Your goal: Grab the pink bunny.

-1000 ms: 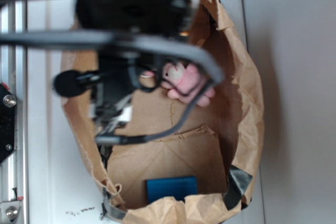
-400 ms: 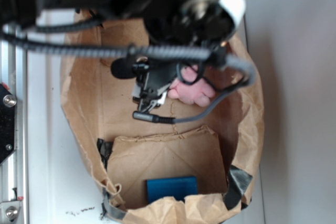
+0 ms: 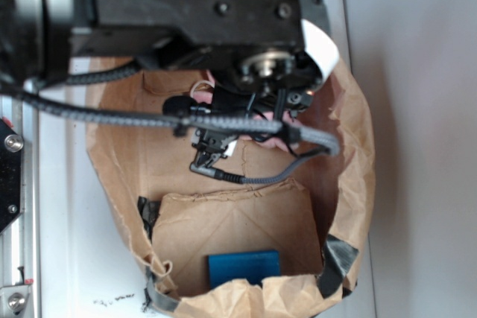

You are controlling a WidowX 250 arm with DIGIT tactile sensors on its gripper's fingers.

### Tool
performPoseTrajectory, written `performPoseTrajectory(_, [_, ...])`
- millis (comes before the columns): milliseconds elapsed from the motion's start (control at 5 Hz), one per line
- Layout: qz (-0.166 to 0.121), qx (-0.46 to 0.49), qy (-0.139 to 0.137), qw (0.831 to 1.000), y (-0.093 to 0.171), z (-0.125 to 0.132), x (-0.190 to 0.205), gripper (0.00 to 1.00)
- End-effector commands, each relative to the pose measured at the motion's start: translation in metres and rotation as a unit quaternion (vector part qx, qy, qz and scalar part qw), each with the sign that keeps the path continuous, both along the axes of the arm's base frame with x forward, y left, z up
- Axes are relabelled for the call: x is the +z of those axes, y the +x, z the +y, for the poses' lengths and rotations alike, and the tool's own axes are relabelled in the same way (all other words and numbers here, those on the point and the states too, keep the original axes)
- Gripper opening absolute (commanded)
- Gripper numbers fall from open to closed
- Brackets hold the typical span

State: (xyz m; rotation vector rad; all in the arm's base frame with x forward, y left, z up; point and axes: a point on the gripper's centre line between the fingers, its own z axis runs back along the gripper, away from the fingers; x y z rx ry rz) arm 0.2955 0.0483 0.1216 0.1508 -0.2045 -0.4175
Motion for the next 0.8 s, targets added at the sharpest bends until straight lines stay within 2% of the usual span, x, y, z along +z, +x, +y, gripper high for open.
performPoseTrajectory(0, [-0.022,-0.012,0.005,1.0,0.006,-0.008,0.012,1.0])
performPoseTrajectory(200, [-0.022,-0.012,0.005,1.0,0.006,-0.008,0.012,1.0])
performPoseTrajectory(400, [-0.009,-0.027,0.027,0.999,0.011,-0.014,-0.015,1.0])
performPoseTrajectory(600, [-0.003,-0.039,0.038,0.999,0.021,-0.026,-0.026,1.0])
